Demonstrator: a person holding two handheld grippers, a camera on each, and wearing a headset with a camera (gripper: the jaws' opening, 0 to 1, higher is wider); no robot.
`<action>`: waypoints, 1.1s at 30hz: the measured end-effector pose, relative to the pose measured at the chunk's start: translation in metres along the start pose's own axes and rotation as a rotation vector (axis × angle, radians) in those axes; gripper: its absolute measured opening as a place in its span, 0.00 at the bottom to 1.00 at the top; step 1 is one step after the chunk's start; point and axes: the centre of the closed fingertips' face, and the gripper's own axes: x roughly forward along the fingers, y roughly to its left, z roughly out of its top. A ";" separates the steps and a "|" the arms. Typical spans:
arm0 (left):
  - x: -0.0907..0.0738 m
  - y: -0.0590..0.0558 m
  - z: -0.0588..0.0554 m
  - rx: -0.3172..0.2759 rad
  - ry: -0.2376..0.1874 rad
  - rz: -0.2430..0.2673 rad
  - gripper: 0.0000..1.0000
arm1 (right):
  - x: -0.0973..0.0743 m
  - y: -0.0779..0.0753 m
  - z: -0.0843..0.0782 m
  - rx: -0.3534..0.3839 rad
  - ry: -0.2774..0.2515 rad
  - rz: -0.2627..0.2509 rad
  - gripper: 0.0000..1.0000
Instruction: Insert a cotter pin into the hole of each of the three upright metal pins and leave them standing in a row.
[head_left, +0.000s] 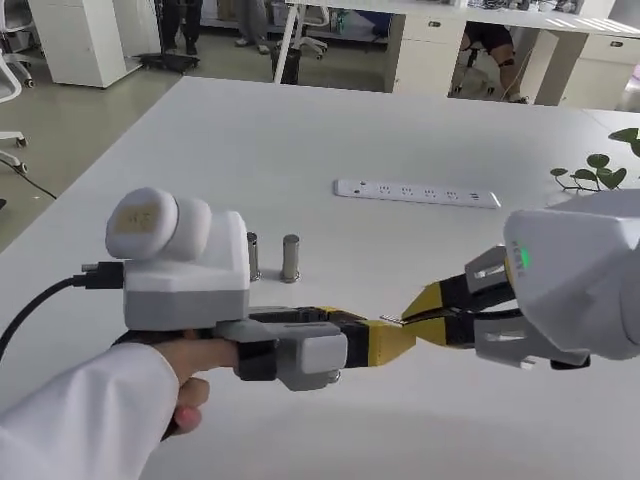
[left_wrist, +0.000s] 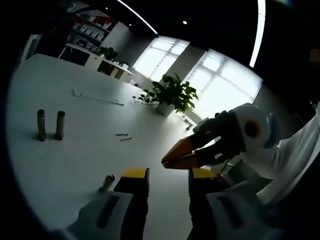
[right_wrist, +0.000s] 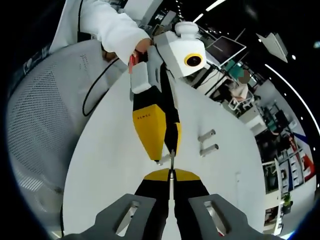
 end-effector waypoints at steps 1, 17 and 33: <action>0.000 0.000 0.000 -0.004 -0.002 0.000 0.25 | 0.000 0.000 0.000 -0.003 0.000 0.000 0.00; -0.002 0.003 -0.005 -0.048 0.029 0.006 0.09 | 0.006 0.009 0.009 -0.048 -0.011 0.025 0.00; -0.002 0.004 -0.006 -0.047 0.030 0.015 0.02 | 0.004 0.007 0.012 -0.059 -0.006 0.017 0.00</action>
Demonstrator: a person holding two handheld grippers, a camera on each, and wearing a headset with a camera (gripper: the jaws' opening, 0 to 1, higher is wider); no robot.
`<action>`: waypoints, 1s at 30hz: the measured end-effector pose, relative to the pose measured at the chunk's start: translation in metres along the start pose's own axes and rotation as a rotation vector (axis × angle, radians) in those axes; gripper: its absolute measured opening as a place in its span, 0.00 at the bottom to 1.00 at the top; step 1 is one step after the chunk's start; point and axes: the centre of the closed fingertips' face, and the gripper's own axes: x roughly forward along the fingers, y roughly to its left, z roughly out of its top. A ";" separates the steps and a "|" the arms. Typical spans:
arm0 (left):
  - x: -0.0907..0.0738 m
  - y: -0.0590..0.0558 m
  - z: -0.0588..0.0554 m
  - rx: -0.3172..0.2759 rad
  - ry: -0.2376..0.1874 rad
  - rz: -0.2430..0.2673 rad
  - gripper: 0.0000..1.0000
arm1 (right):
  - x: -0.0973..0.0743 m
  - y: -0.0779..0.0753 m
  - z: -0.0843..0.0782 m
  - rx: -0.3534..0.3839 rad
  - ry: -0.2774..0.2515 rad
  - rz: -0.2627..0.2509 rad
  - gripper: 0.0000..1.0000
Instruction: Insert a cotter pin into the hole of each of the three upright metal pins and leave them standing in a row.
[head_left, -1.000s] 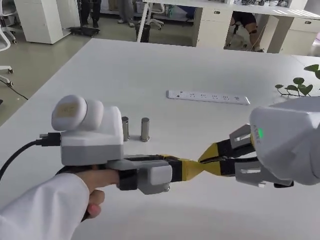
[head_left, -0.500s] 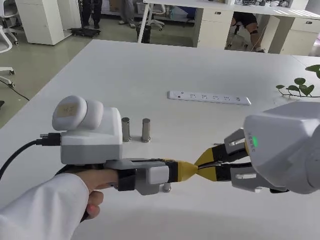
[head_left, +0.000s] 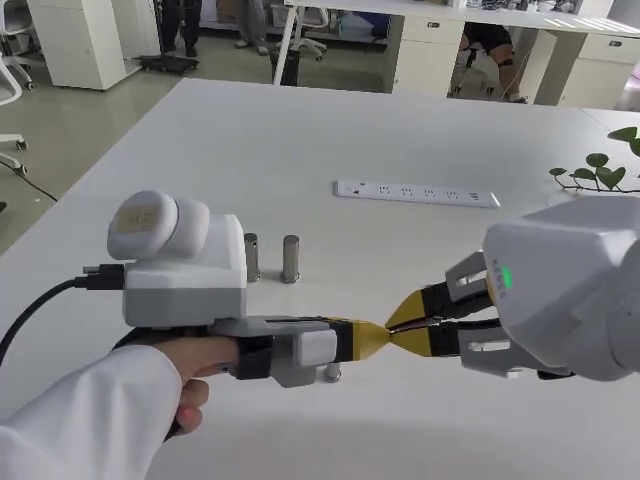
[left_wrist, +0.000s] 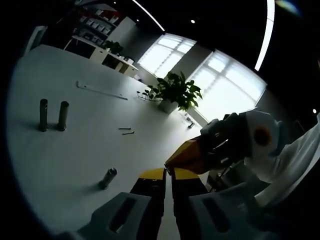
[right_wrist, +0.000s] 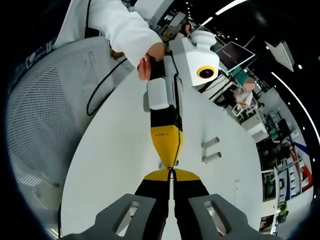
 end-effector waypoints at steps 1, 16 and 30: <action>0.000 0.000 0.000 0.000 -0.001 -0.001 0.02 | 0.000 0.000 0.000 -0.002 0.000 -0.001 0.00; 0.000 0.002 -0.003 0.004 0.014 0.003 0.01 | 0.002 0.002 -0.001 -0.012 0.007 0.009 0.00; 0.000 0.008 -0.007 0.002 0.022 0.025 0.00 | 0.006 0.004 -0.002 -0.012 0.020 0.016 0.00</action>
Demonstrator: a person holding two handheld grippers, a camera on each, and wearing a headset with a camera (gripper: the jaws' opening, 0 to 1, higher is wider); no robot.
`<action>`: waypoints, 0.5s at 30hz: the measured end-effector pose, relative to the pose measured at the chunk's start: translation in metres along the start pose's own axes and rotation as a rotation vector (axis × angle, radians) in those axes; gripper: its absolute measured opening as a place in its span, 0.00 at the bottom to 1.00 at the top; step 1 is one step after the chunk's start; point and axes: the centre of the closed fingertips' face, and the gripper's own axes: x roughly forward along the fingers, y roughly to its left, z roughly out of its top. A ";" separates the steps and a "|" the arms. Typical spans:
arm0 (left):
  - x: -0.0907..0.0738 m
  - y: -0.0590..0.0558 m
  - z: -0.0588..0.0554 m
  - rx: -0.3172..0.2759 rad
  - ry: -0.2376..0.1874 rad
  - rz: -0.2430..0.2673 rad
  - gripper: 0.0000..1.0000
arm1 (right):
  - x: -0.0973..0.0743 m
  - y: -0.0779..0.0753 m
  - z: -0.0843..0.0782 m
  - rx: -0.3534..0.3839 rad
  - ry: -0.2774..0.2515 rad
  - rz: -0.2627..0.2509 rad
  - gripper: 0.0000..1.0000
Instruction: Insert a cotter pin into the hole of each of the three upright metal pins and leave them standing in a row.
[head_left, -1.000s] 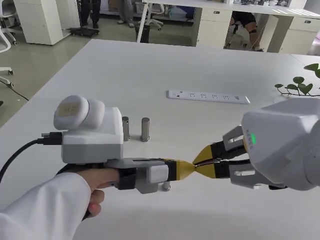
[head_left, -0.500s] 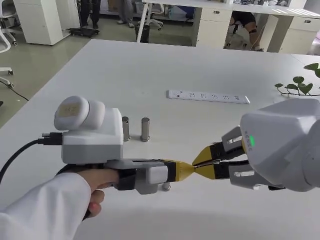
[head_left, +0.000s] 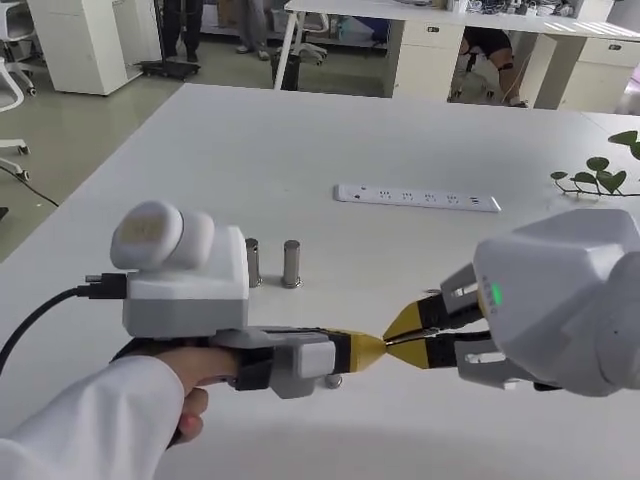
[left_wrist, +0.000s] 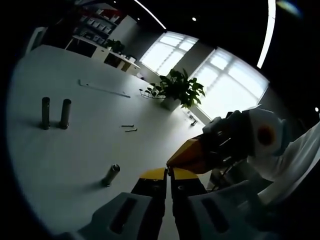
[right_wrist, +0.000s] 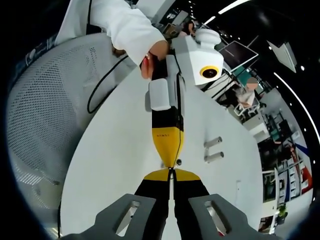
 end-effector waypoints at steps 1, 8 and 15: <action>0.000 0.001 -0.001 -0.003 0.000 0.001 0.00 | 0.001 0.001 0.000 0.001 0.001 0.003 0.00; -0.002 0.004 -0.002 -0.046 -0.012 0.019 0.00 | 0.004 0.001 0.000 0.006 -0.007 0.006 0.00; -0.006 0.007 -0.001 -0.063 -0.008 0.026 0.00 | 0.006 0.000 0.003 0.020 -0.025 0.002 0.00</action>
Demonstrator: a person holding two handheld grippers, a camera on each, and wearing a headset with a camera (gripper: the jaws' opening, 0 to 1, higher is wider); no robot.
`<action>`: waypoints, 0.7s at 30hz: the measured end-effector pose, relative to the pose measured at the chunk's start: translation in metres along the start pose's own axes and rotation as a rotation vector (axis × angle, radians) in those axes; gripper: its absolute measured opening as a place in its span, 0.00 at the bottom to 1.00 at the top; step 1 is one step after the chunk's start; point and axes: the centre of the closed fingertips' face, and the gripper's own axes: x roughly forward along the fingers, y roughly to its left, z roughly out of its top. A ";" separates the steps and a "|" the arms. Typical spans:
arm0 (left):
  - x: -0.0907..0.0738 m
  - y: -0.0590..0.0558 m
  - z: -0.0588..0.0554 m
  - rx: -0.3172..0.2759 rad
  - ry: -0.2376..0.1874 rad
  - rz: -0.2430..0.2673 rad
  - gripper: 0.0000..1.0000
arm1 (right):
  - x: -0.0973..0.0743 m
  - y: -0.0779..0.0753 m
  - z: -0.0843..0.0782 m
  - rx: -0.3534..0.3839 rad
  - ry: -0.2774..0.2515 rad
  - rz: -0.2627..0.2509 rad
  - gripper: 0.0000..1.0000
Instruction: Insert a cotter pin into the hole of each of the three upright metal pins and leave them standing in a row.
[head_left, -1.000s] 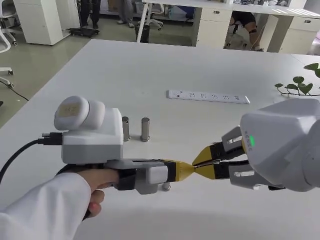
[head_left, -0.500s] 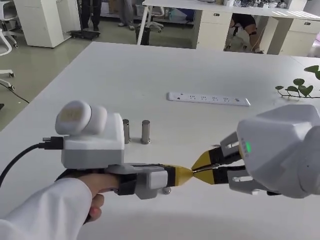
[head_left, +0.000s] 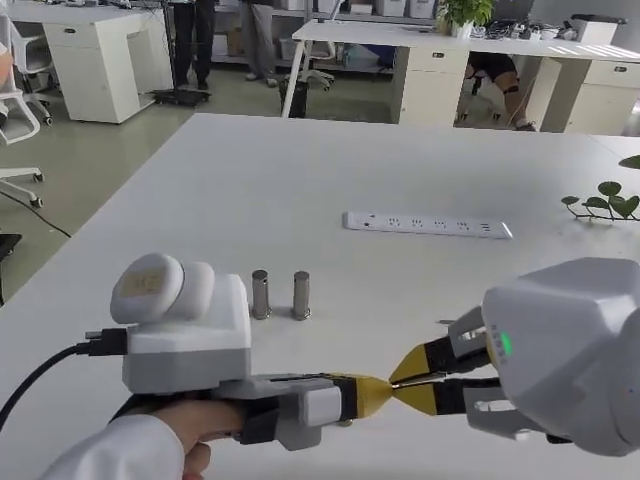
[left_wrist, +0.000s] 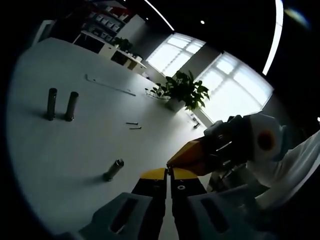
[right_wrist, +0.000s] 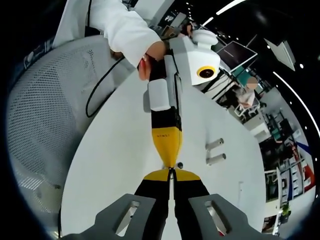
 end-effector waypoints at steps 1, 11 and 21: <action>0.000 0.000 -0.001 -0.009 0.009 0.001 0.00 | 0.001 0.001 0.001 0.006 -0.001 0.008 0.00; 0.000 -0.003 -0.004 0.020 0.028 -0.007 0.00 | 0.003 0.004 0.001 0.001 -0.013 0.013 0.00; 0.000 -0.003 -0.006 0.098 0.047 0.000 0.00 | 0.001 0.005 0.000 0.129 -0.076 0.041 0.15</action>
